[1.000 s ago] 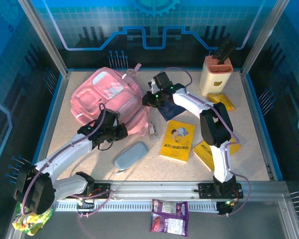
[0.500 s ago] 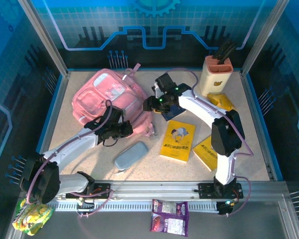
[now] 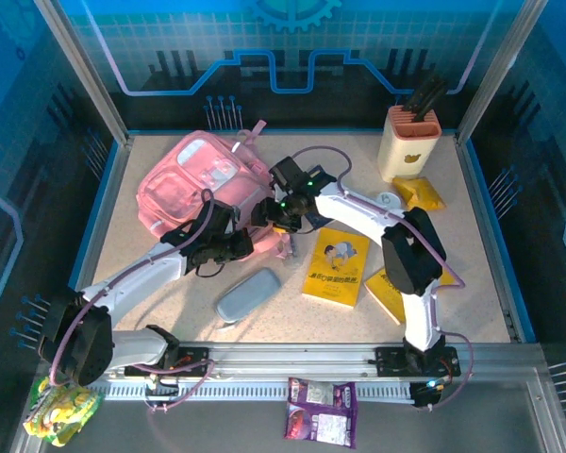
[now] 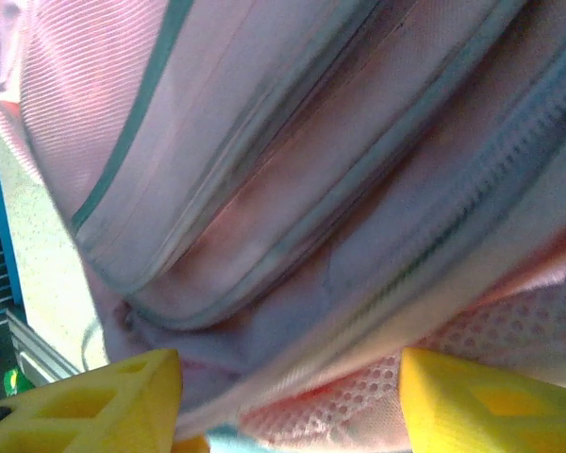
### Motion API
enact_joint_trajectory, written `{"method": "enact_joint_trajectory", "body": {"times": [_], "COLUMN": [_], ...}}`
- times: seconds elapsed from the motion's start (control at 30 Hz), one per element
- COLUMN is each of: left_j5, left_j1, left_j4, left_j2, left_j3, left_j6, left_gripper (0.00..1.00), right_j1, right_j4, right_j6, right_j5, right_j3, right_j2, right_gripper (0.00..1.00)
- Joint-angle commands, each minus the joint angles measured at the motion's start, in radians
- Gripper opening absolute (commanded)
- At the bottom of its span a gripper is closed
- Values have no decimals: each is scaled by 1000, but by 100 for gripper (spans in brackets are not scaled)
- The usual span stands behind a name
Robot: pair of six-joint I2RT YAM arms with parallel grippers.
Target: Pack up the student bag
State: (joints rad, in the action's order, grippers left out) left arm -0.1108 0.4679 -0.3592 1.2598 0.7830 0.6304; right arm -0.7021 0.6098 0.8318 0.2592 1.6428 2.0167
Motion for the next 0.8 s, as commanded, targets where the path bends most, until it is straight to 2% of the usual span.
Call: {"method": "enact_joint_trajectory", "body": {"times": [0.0,0.13,0.4,0.57,0.77], "left_j5": [-40,-49,-18,31,98], "left_j1": [12,13,12,10,-59], "left_j4": [67,64,9,-63,-161], "left_j2": [-4,4,-6,-43,-112], "left_j3": [48,59,65,47,-12], "left_j6": [-4,-11,-37,-31,-5], "left_gripper": [0,0,0,0,0], "right_j1": [-19,-21,-7,24,78], "right_j4": [-7,-5,-58,-85,-74], "right_j6": [32,23,-28,-36,-52], "right_j5": [-28,-44,-96,-118,-111], "right_j3": [54,87,84,100,132], "right_j2": [71,122,102,79,70], "right_gripper": [62,52,16,1,0]}}
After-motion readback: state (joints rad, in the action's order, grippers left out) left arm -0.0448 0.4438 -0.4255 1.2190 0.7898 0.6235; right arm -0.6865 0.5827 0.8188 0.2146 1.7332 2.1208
